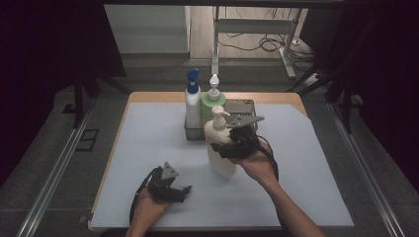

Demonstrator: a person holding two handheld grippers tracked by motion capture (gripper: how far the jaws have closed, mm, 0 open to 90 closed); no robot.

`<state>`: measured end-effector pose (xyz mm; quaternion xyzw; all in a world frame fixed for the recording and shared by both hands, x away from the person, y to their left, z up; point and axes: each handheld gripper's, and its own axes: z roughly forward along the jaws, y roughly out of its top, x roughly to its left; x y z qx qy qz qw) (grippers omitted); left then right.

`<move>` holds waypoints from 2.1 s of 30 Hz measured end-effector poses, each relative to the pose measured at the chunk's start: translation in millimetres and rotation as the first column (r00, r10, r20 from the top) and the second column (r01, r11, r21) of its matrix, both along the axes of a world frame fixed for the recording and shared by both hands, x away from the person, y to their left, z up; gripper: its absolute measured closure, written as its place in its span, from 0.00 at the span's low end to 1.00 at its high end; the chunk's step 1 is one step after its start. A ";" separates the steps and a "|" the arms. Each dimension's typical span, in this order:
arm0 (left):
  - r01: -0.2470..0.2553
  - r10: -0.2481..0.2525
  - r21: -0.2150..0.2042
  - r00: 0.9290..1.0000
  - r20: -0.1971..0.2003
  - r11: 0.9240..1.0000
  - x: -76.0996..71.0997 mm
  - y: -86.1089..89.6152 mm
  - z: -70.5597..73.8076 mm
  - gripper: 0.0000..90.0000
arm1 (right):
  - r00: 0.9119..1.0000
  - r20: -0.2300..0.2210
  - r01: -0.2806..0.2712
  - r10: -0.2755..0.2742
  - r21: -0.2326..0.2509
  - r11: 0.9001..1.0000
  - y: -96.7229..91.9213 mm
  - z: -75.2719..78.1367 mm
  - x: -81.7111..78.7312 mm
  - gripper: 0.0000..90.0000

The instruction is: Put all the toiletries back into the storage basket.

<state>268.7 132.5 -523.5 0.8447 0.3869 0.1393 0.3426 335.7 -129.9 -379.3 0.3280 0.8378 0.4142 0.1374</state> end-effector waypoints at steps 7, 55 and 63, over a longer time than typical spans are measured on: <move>0.001 -0.001 -0.001 1.000 -0.001 1.000 0.1 0.0 0.0 0.14 | 1.000 0.003 0.028 -0.028 -0.005 1.000 -15.3 8.3 2.0 0.41; -0.001 0.001 0.000 1.000 -0.003 1.000 0.1 0.0 0.1 0.14 | 0.971 0.068 0.226 -0.228 0.030 0.974 -56.7 56.6 67.7 0.41; 0.001 -0.001 0.002 1.000 -0.003 1.000 0.2 0.2 0.2 0.14 | 0.964 0.075 0.252 -0.254 0.038 0.967 -54.9 55.0 83.1 0.41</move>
